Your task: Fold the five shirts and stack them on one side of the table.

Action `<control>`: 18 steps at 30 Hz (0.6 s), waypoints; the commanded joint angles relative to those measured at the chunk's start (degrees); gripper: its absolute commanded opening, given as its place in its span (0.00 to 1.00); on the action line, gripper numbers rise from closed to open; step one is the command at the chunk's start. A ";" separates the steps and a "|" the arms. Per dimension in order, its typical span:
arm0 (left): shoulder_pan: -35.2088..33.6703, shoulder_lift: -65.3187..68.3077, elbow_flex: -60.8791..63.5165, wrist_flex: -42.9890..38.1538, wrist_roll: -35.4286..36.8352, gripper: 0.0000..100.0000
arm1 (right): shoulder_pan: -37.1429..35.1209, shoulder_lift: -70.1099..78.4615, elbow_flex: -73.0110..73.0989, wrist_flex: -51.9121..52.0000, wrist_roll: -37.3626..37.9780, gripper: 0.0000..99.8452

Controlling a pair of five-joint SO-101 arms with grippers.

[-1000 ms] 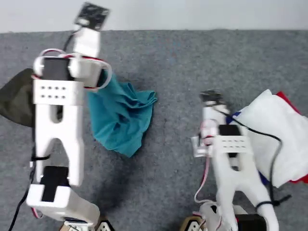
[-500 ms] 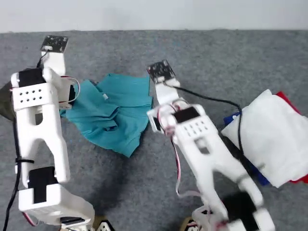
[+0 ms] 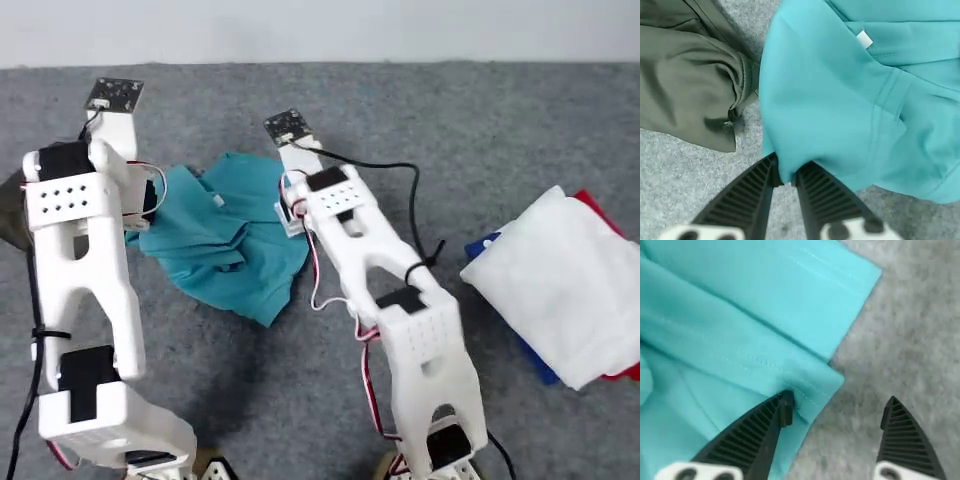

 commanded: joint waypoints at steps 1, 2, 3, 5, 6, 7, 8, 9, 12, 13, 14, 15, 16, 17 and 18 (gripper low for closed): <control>-0.26 -2.55 -0.84 0.09 -0.09 0.02 | -0.13 4.97 -14.24 5.41 0.70 0.30; -0.18 -2.55 -0.84 0.09 -0.09 0.02 | 0.04 6.55 -17.23 6.73 0.70 0.30; -0.18 -2.55 -0.84 0.09 -0.09 0.02 | 0.22 7.87 -20.04 8.13 0.70 0.30; -0.09 -2.55 -0.84 0.09 -0.09 0.02 | 0.22 10.68 -24.97 10.51 0.70 0.30; -0.09 -2.55 -0.75 0.09 -0.09 0.02 | 0.22 12.00 -26.81 11.38 0.70 0.27; -0.09 -2.55 -0.75 0.09 -0.09 0.02 | 0.22 13.23 -28.31 11.82 0.70 0.24; -0.09 -2.55 -0.75 0.09 -0.09 0.02 | 0.22 14.37 -29.63 12.00 0.88 0.20; -0.09 -2.55 -0.66 0.09 -0.09 0.02 | 0.31 15.43 -30.95 12.00 2.02 0.16; -0.09 -2.55 -0.66 0.09 -0.09 0.02 | 0.40 17.27 -34.29 12.35 9.85 0.01; -0.18 -2.55 -0.57 0.09 -0.09 0.02 | 0.40 17.36 -35.25 13.49 12.75 0.01; -0.18 -2.55 -0.57 0.09 -0.09 0.02 | 0.40 17.36 -36.40 15.34 15.12 0.03; -0.26 -2.55 -0.57 0.09 -0.09 0.02 | 0.40 17.36 -37.98 17.36 17.23 0.04; -0.26 -2.55 -0.57 0.09 -0.09 0.02 | 0.40 17.36 -39.91 19.21 18.64 0.03; -0.26 -2.55 -0.57 0.09 -0.09 0.02 | 0.48 17.36 -42.29 21.14 19.25 0.02; -0.26 -2.55 -0.57 0.09 -0.09 0.02 | 0.48 17.36 -44.57 23.25 19.43 0.01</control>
